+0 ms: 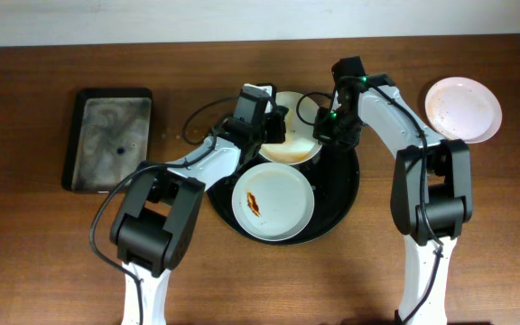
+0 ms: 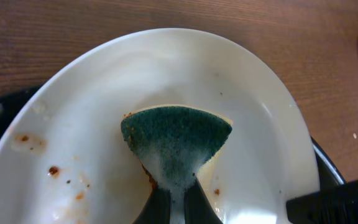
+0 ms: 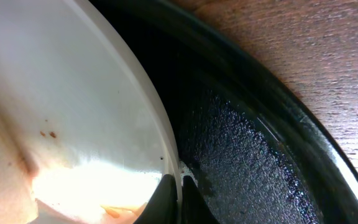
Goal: Clean dirty plates on tray and stack at the side
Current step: 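Scrub the white plate with the sponge while the right gripper holds it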
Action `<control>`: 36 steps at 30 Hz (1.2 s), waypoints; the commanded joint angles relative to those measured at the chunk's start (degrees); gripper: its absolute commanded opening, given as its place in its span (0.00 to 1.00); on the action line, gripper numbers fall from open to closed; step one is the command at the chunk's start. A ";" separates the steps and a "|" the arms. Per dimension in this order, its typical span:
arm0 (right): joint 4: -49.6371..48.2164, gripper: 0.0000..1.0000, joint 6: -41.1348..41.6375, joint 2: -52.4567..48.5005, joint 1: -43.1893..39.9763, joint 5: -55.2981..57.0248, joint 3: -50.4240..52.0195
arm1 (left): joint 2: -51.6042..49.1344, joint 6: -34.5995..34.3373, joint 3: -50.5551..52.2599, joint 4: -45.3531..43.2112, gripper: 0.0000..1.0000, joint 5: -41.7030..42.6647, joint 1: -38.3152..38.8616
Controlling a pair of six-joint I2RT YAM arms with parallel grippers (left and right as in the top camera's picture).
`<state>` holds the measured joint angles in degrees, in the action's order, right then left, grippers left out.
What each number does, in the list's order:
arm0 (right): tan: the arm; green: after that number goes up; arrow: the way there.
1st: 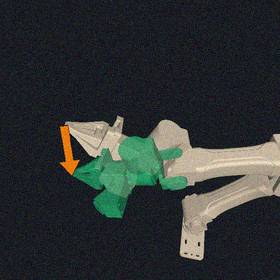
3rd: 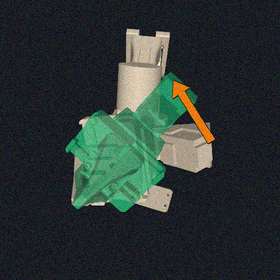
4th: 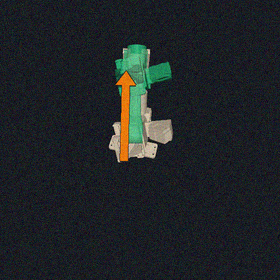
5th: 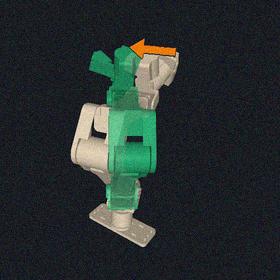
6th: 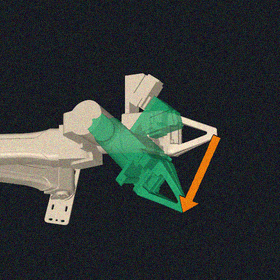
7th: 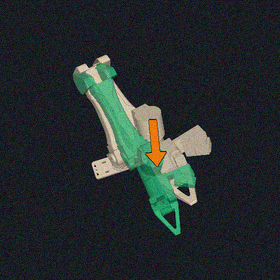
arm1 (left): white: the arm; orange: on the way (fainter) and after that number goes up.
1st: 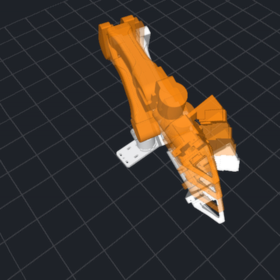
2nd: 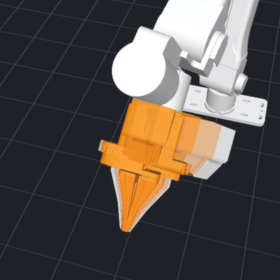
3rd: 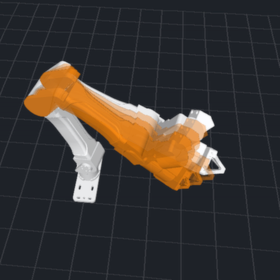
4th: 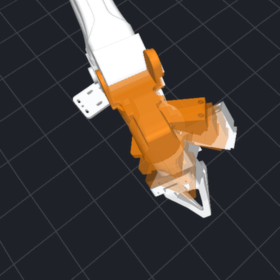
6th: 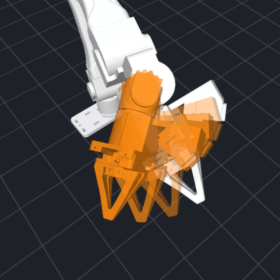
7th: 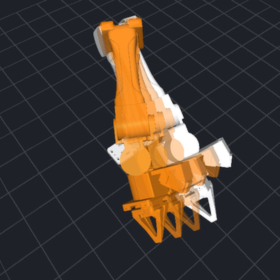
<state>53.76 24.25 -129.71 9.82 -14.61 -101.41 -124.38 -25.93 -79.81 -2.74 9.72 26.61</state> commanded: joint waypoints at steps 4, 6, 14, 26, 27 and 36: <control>0.87 0.04 -0.46 -2.03 -0.11 1.11 0.63 | -3.39 1.20 0.26 -0.48 0.01 -6.80 -0.63; 0.87 0.04 -0.46 -2.03 -0.11 1.11 0.63 | -3.39 4.09 0.26 -0.22 0.00 -10.84 -1.01; 1.75 0.04 -0.46 -2.03 -0.11 1.73 0.63 | 2.23 12.68 0.26 0.94 0.00 -19.30 -2.03; 1.75 0.04 -0.44 -2.03 -0.11 1.70 0.63 | 12.07 11.85 0.26 8.00 0.01 -20.09 -2.03; 1.75 0.04 -0.44 -2.03 -0.11 1.70 0.63 | 11.54 10.32 0.26 7.98 0.00 -16.96 -2.03; 1.75 0.04 -0.46 -2.03 -0.11 1.70 0.63 | 2.38 5.99 0.26 3.82 0.00 -2.38 -2.03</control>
<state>54.65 24.27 -129.71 9.82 -14.87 -101.41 -119.74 -18.28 -79.70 2.07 3.51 24.62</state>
